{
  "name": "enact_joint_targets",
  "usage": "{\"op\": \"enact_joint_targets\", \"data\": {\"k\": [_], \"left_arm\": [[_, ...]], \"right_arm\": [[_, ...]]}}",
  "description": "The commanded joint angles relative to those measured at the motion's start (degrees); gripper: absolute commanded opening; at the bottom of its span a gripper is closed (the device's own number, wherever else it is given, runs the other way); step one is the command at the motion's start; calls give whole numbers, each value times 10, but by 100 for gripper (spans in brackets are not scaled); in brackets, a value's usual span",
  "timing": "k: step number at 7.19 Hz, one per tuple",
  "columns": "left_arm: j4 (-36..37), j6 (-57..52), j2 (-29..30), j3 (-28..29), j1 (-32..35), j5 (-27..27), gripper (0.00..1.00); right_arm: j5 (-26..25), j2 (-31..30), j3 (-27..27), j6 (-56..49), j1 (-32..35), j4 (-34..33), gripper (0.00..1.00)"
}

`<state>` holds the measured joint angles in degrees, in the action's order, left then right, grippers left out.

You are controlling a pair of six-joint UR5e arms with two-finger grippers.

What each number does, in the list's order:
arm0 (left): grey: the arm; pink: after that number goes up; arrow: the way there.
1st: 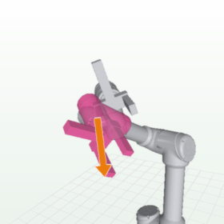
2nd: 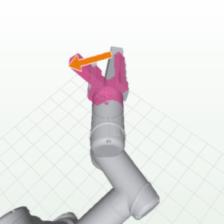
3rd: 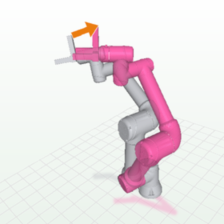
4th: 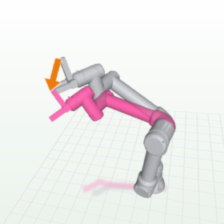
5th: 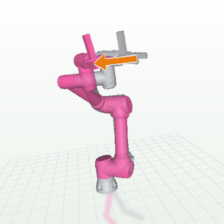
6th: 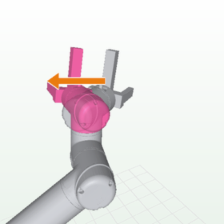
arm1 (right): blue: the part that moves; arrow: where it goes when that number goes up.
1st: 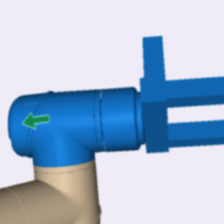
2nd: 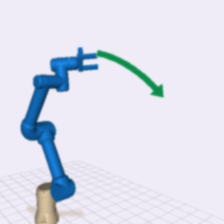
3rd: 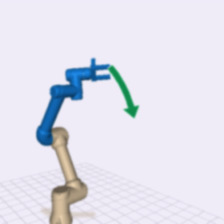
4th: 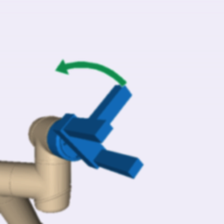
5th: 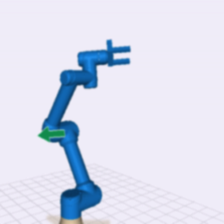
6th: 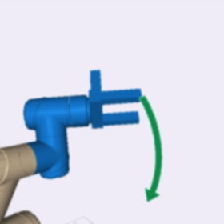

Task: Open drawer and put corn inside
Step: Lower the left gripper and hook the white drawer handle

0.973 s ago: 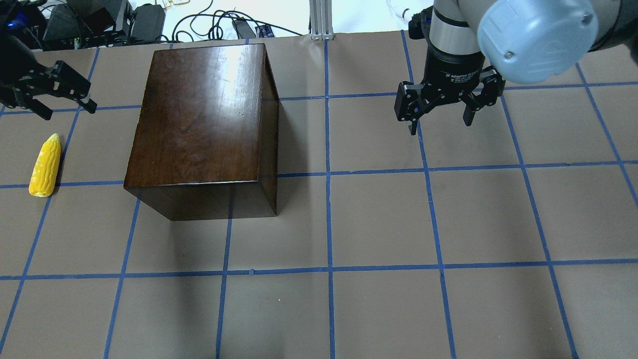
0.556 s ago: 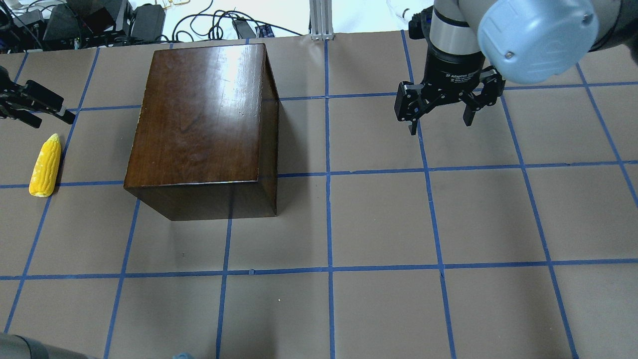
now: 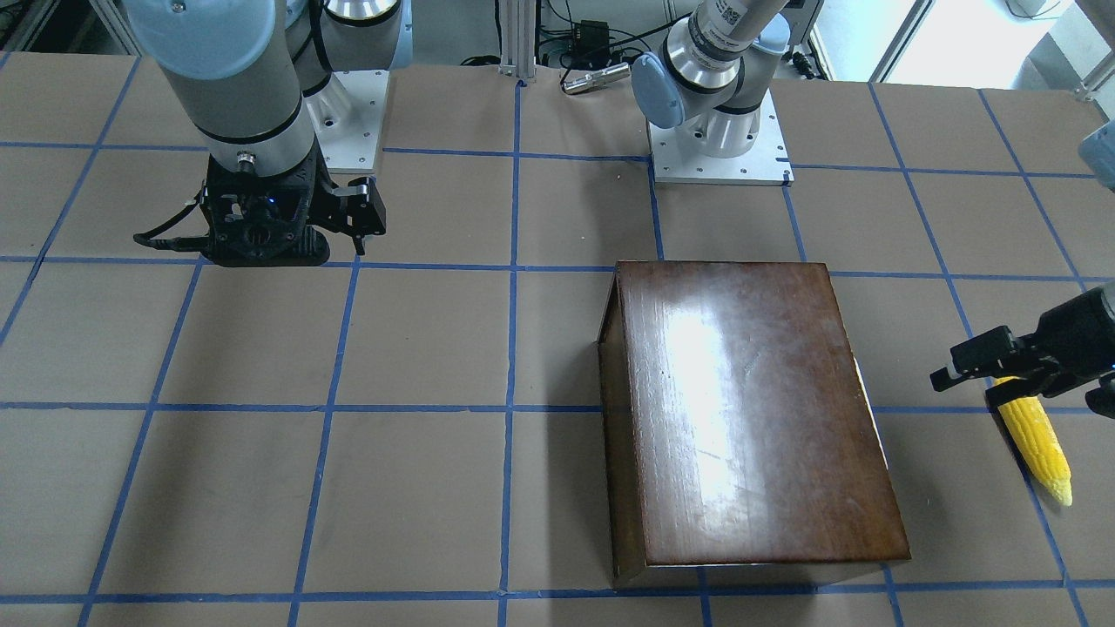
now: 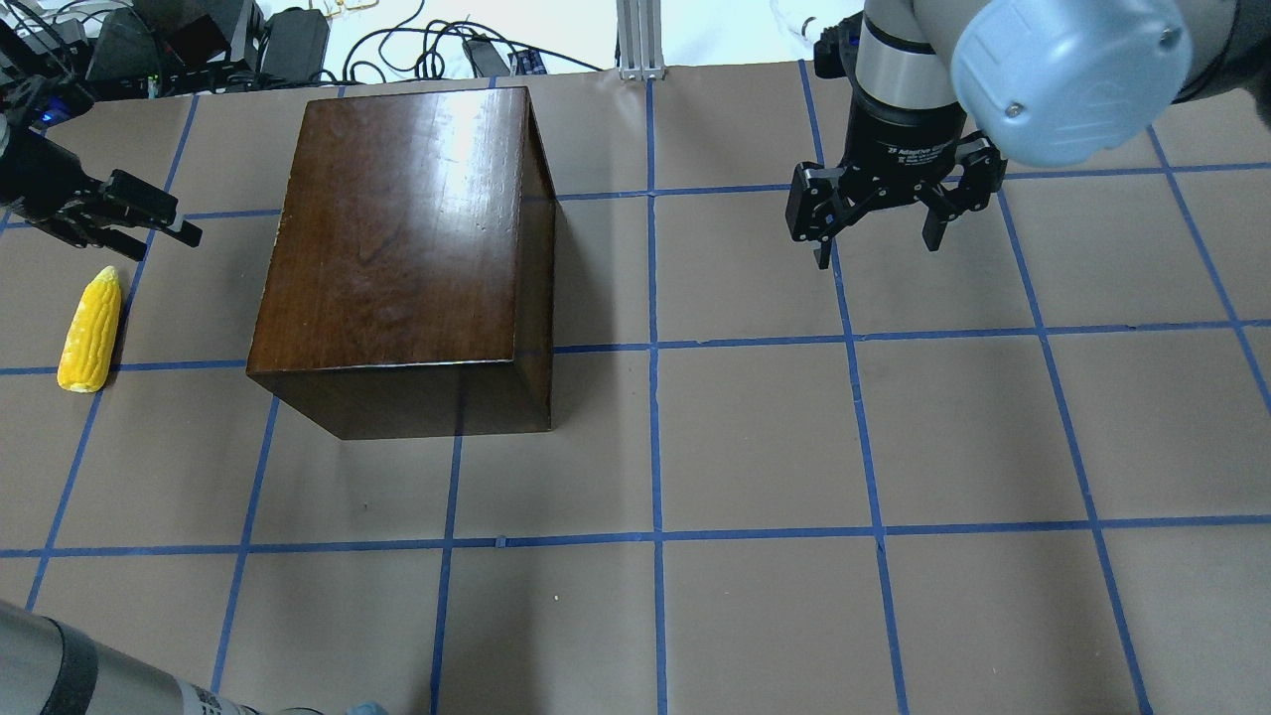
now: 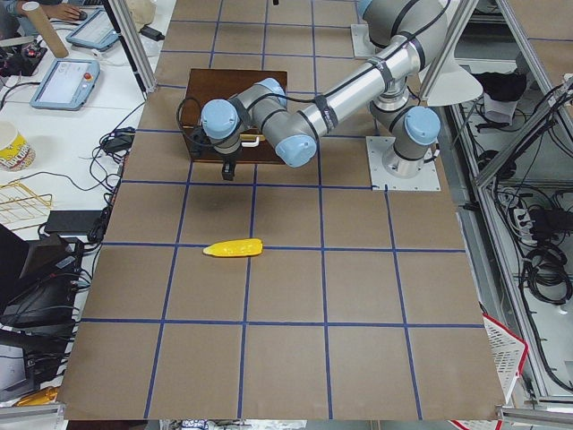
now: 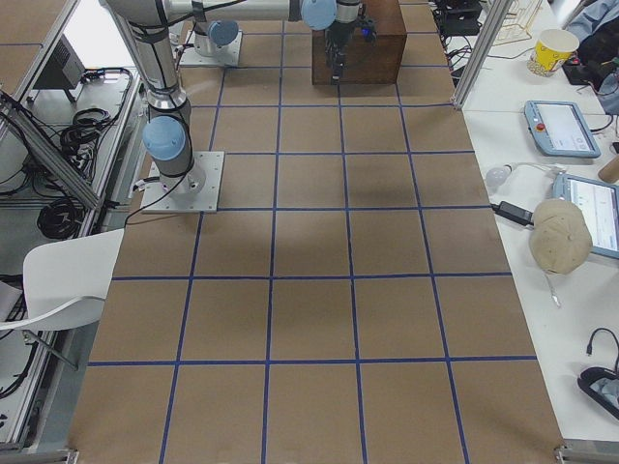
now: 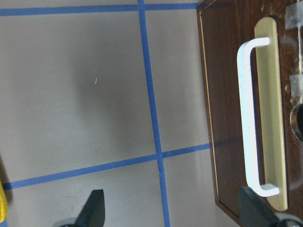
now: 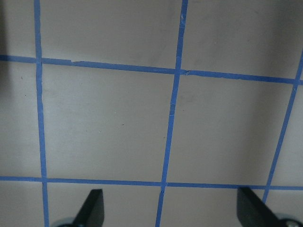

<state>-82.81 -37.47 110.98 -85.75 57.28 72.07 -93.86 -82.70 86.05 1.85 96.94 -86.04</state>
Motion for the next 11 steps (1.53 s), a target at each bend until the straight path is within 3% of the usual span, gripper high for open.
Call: {"op": "enact_joint_targets", "data": {"k": [1, 10, 11], "left_arm": [[0, 57, 10, -1, 31, -13, 100], [-2, 59, 51, -2, 47, -18, 100], [-3, 60, 53, -2, 47, -38, 100]], "right_arm": [[0, 0, 0, 0, 0, 0, 100], [1, 0, 0, 0, 0, 0, 100], [0, 0, 0, 0, 0, 0, 100]]}}
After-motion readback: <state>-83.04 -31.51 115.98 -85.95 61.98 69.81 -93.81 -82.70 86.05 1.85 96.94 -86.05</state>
